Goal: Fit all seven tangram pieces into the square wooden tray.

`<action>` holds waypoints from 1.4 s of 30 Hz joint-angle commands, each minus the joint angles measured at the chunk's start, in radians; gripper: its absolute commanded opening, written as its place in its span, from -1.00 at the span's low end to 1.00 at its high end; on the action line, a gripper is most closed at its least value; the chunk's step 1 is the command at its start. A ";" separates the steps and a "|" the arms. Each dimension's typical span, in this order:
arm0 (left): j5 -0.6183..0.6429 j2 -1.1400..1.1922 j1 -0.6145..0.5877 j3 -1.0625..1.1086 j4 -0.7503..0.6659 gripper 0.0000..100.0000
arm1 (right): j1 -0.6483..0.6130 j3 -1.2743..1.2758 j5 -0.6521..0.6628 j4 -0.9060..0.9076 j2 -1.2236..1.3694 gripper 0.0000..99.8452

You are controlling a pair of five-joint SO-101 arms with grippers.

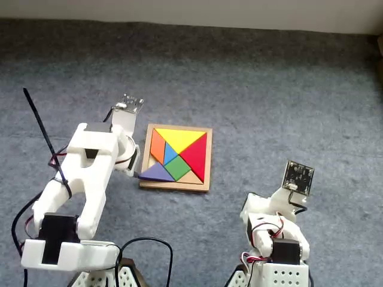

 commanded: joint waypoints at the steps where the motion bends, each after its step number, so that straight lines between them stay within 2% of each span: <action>1: 0.006 -0.073 0.010 0.018 0.029 -0.64 | 0.012 0.143 0.009 -0.018 -0.013 -0.99; 7: 0.008 -0.265 0.153 0.189 0.011 -0.64 | 0.012 0.143 0.009 -0.018 -0.013 -0.99; 10: 0.041 -0.321 0.182 0.216 -0.017 -0.64 | 0.012 0.143 0.009 -0.018 -0.013 -0.99; 22: 0.058 -0.326 0.263 0.174 -0.021 -0.63 | 0.012 0.143 0.009 -0.018 -0.013 -0.99; 27: 0.126 -0.326 0.269 0.094 -0.020 -0.63 | 0.012 0.143 0.009 -0.018 -0.013 -0.99; 40: 0.124 -0.325 0.352 0.028 -0.017 -0.63 | 0.012 0.143 0.009 -0.018 -0.013 -0.99; 42: 0.114 -0.323 0.364 0.031 0.020 -0.55 | 0.012 0.143 0.009 -0.018 -0.013 -0.99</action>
